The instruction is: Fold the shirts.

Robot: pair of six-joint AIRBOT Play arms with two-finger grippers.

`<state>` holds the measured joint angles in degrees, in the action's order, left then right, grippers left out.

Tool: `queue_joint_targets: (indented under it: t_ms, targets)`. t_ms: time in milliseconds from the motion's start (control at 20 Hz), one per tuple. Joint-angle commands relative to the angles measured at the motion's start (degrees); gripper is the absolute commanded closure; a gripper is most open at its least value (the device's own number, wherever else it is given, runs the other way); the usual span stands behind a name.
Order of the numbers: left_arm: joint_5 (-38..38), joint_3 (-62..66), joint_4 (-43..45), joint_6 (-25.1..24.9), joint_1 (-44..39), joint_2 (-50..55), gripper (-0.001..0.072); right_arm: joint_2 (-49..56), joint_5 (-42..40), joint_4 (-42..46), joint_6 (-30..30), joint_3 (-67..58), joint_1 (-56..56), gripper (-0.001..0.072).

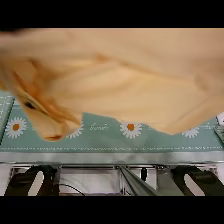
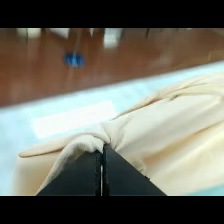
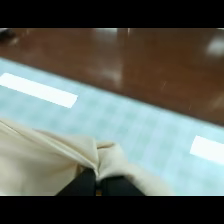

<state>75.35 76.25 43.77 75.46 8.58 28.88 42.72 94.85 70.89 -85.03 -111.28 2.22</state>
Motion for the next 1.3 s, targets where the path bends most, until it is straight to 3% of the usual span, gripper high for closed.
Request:
queue_joint_targets:
  t_ms: [0, 200, 400, 650, 800, 850, 900, 1000, 1100, 1250]
  targets:
    - [9.33, -11.76, -0.52, 1.81, -0.24, -1.03, 0.0685, -1.7, 4.55, -4.28, -1.36, 10.05, -0.02, 0.0691]
    - [4.46, -28.96, -0.94, 1.75, -2.36, 0.02, 0.0686, -4.5, -1.25, -1.92, -1.16, 33.16, -0.02, 0.0691]
    - [-9.62, -41.42, -0.94, 0.28, -8.41, 5.51, 0.0685, -1.11, -19.04, -0.57, 0.09, 52.85, -0.02, 0.0691]
    - [-32.3, -42.29, -1.36, -0.42, -18.56, 22.51, 0.0685, 19.76, -32.54, -1.84, -0.46, 49.86, -0.04, 0.0691]
    - [-38.14, -38.69, -2.86, -0.37, -20.02, 31.74, 0.0654, 31.71, -34.07, -6.14, -0.5, 41.18, -0.04, 0.0681]
    - [-37.18, -36.74, -2.82, -0.37, -20.02, 33.99, 0.0467, 34.93, -33.97, -7.39, -1.22, 37.83, -0.04, 0.0535]
    - [-34.95, -34.91, -2.49, -0.46, -19.98, 35.39, 0.0209, 37.16, -33.59, -8.11, -1.55, 34.95, -0.04, 0.0309]
    - [-25.73, -30.03, 4.09, -1.68, -17.99, 36.13, 0.02, 39.82, -29.81, -7.37, -1.25, 28.68, -1.49, 0.0296]
    - [-11.08, -25.35, 14.6, 0.87, -13.09, 34.97, 0.0201, 39.36, -24.02, -5.22, 0.74, 24.33, -5.97, 0.0297]
    - [0.66, -27.15, 22.29, 1.79, -5.31, 29.09, 0.0201, 34.88, -16.7, 0.52, 1.75, 26.05, -16.52, 0.0299]
